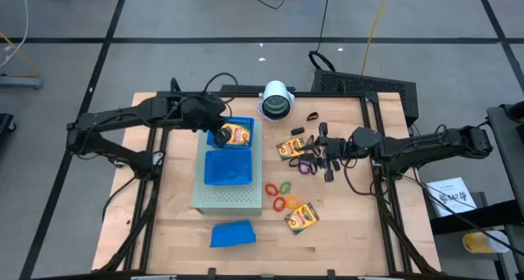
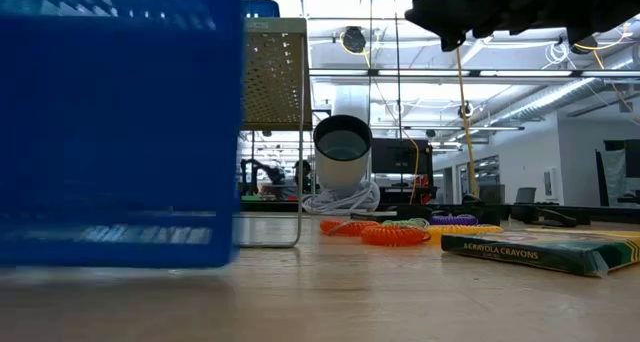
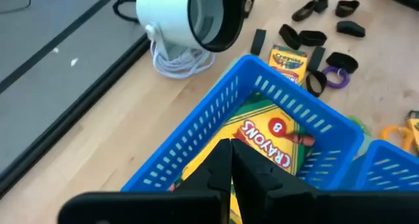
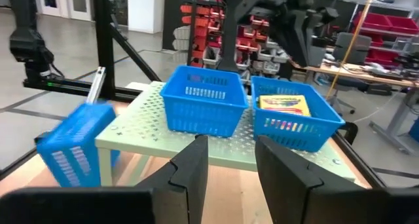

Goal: Pick & Place Office Desk Supplies
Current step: Put the blue bin on the shelf

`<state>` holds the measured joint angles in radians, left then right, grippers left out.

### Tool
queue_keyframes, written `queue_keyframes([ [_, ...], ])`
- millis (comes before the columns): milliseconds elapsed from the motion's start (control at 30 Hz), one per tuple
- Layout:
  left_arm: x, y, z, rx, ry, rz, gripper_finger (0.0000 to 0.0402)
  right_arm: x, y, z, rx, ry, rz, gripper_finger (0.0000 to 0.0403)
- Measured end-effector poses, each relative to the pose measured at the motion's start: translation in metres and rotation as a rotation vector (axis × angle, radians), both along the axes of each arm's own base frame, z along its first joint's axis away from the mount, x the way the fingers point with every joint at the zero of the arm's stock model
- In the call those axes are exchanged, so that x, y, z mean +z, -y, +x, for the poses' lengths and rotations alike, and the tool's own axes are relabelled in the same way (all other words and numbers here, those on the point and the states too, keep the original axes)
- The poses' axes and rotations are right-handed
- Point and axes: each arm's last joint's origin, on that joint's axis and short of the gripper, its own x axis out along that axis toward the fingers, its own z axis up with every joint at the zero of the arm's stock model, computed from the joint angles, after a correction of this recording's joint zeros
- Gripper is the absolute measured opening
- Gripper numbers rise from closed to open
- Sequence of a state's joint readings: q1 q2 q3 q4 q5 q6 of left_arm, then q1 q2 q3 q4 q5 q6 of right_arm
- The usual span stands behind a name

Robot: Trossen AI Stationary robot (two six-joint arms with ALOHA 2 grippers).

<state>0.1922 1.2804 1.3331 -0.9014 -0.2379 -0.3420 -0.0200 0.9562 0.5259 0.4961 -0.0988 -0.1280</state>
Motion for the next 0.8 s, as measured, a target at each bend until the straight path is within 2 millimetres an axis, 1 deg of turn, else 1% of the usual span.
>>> queue_keyframes([
  [167, -0.003, 0.004, 0.003, -0.008, -0.011, -0.009, 0.0005, 0.000, 0.000, 0.000, 0.001, 0.000, 0.003, 0.0116],
  [267, -0.001, 0.007, 0.005, -0.015, 0.011, 0.016, 0.0007, 0.000, 0.000, 0.000, 0.001, 0.000, 0.003, 0.0116],
  [367, 0.004, 0.016, 0.008, -0.078, 0.044, 0.061, 0.0007, 0.000, 0.000, 0.000, 0.001, 0.000, 0.003, 0.0116],
  [467, 0.009, 0.038, 0.010, -0.199, 0.074, 0.100, 0.0005, 0.000, 0.000, 0.000, 0.001, -0.001, 0.003, 0.0116],
  [633, 0.006, 0.088, 0.012, -0.366, 0.051, 0.179, 0.0004, 0.000, 0.000, 0.000, 0.001, -0.001, 0.008, 0.0116],
  [700, 0.001, 0.110, 0.013, -0.439, 0.045, 0.155, 0.0005, 0.000, 0.000, 0.000, 0.002, -0.002, 0.011, 0.0116],
  [800, -0.013, 0.145, 0.018, -0.522, 0.022, 0.055, 0.0021, 0.000, 0.000, 0.000, 0.002, -0.002, 0.011, 0.0116],
])
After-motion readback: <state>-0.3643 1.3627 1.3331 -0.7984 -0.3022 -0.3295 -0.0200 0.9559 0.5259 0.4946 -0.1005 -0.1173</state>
